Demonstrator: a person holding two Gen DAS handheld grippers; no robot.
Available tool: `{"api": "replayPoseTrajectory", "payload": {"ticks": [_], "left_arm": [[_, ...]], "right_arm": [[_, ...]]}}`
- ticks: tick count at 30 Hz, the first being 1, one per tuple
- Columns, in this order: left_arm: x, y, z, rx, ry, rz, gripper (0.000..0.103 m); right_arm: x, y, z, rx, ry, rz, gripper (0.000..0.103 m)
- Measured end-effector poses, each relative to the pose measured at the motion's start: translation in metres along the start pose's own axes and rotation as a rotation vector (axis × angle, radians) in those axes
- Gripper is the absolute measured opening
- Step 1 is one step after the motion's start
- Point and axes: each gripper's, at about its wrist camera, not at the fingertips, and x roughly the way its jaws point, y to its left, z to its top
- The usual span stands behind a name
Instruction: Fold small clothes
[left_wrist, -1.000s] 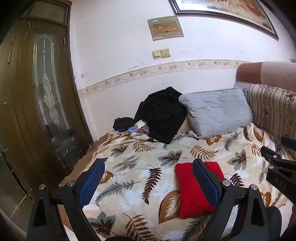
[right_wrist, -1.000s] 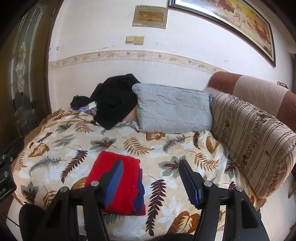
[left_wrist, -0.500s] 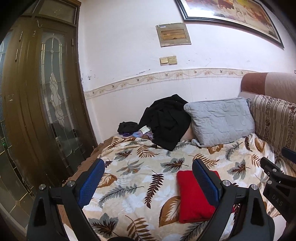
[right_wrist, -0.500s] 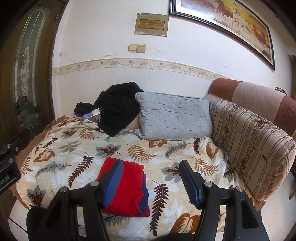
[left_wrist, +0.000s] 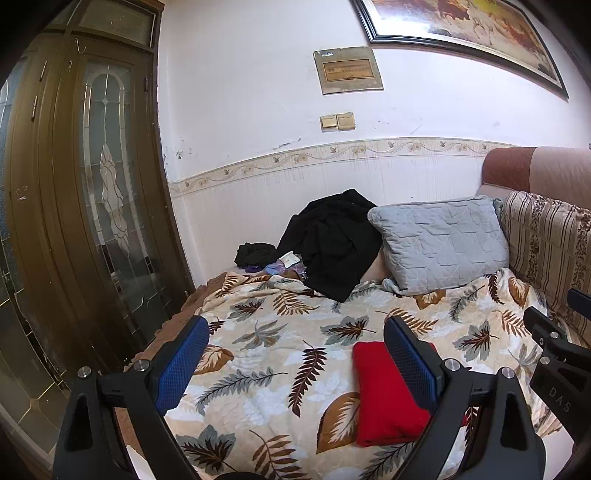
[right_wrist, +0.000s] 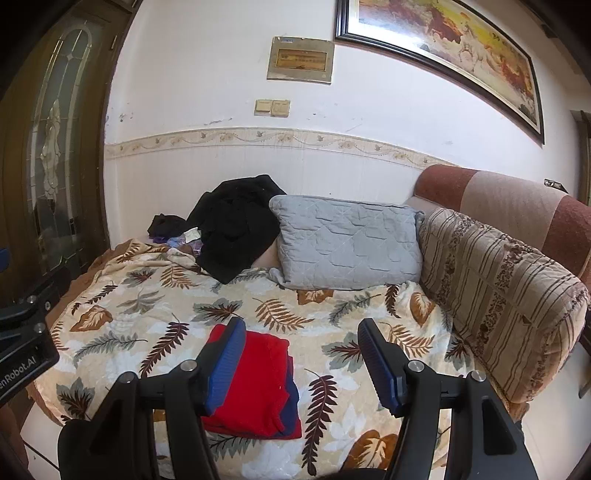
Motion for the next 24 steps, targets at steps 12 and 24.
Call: {"api": "replayPoseTrajectory", "payload": {"ticks": [12, 24], "left_arm": [[0.005, -0.001, -0.002, -0.001, 0.012, 0.0, 0.096], [0.012, 0.0, -0.004, -0.005, 0.022, 0.004, 0.096]], "right_arm": [[0.004, 0.001, -0.001, 0.003, 0.003, 0.0, 0.067], [0.007, 0.007, -0.001, -0.004, 0.007, 0.011, 0.068]]}}
